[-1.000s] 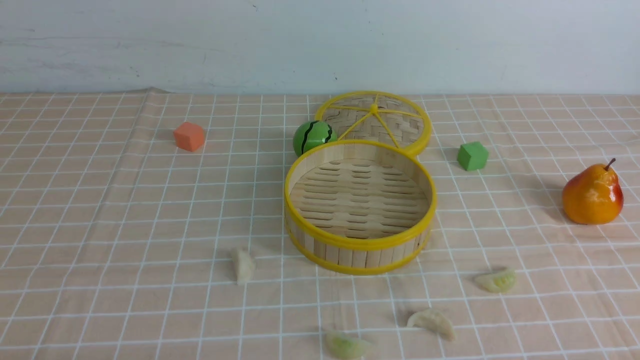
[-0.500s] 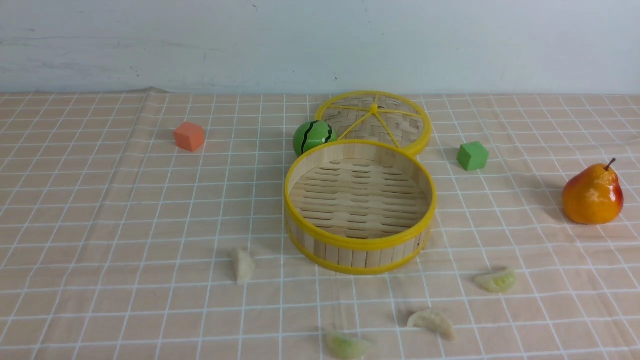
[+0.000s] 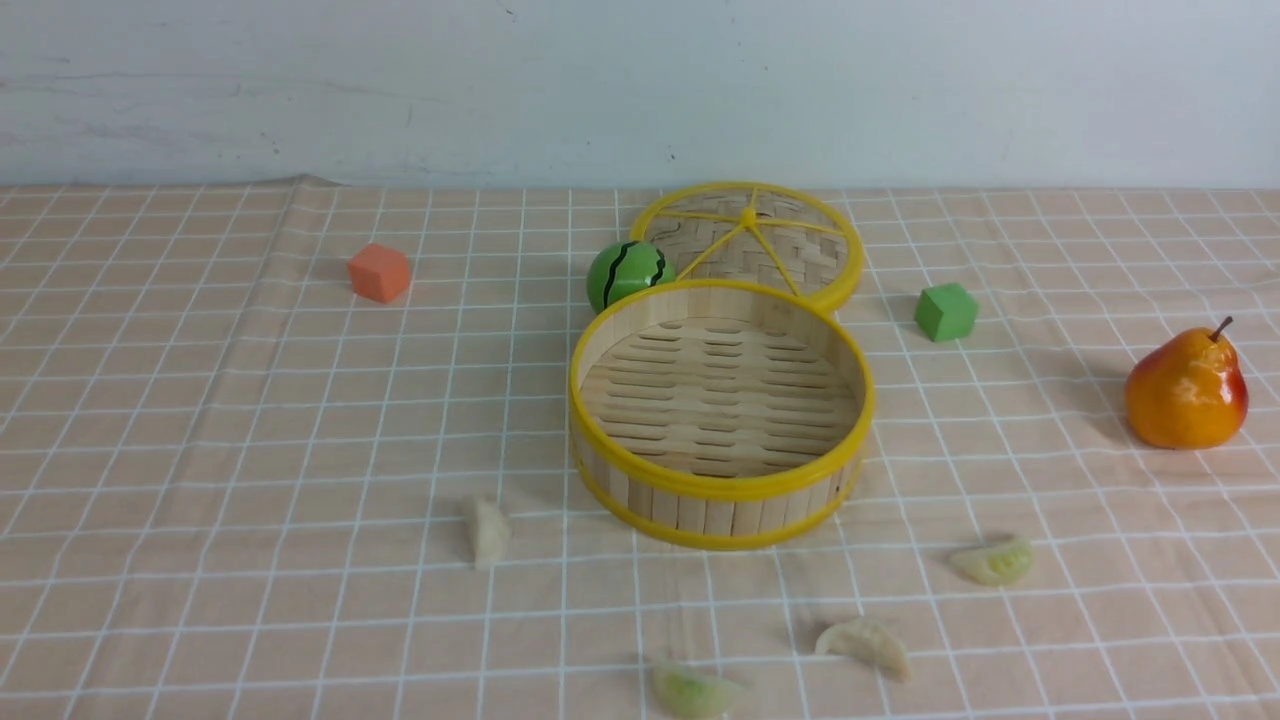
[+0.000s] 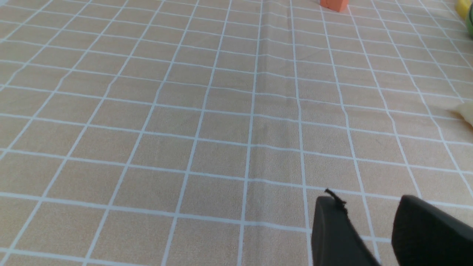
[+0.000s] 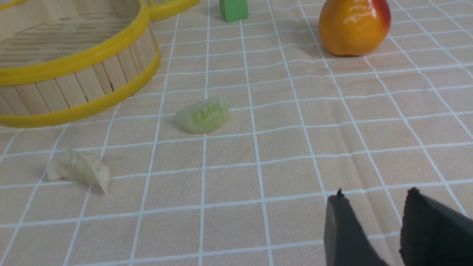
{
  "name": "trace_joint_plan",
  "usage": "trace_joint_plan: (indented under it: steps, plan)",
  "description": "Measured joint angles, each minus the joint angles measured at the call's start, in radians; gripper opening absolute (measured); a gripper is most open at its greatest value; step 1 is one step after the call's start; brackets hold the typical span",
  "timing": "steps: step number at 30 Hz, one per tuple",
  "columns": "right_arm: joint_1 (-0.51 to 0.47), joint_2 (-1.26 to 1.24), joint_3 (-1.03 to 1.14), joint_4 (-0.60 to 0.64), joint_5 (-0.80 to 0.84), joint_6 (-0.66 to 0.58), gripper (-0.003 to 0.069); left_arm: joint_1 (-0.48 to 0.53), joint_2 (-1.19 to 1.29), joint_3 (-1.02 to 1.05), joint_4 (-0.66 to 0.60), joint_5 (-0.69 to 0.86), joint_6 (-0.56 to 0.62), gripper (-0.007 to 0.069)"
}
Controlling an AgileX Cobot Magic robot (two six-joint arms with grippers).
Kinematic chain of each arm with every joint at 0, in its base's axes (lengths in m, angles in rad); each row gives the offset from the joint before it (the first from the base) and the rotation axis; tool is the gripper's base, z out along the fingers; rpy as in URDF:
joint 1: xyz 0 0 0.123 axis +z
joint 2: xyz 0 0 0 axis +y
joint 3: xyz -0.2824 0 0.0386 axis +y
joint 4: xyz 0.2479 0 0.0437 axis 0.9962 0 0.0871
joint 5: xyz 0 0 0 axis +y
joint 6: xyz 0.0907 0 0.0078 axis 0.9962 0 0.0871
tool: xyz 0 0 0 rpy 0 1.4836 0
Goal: Put the dumplings into the steamer on the table with the brown tablecloth.
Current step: 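Reach for and grasp a dumpling on the table with the left gripper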
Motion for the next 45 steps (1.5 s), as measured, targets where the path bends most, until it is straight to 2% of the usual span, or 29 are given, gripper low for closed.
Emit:
trace_joint_plan:
  steps: [39, 41, 45]
  plan:
    - [0.000, 0.000, 0.000, 0.001, 0.000, 0.000, 0.0240, 0.000, 0.000, 0.000, 0.001, -0.005, 0.000, 0.0238]
    - [0.000, 0.000, 0.000, 0.034, 0.000, 0.005, 0.0240, 0.000, 0.000, 0.001, -0.027, -0.039, -0.011, 0.0238]
    - [0.000, 0.000, 0.000, 0.281, 0.005, 0.106, 0.0240, 0.000, 0.000, 0.001, -0.140, -0.182, -0.075, 0.0238]
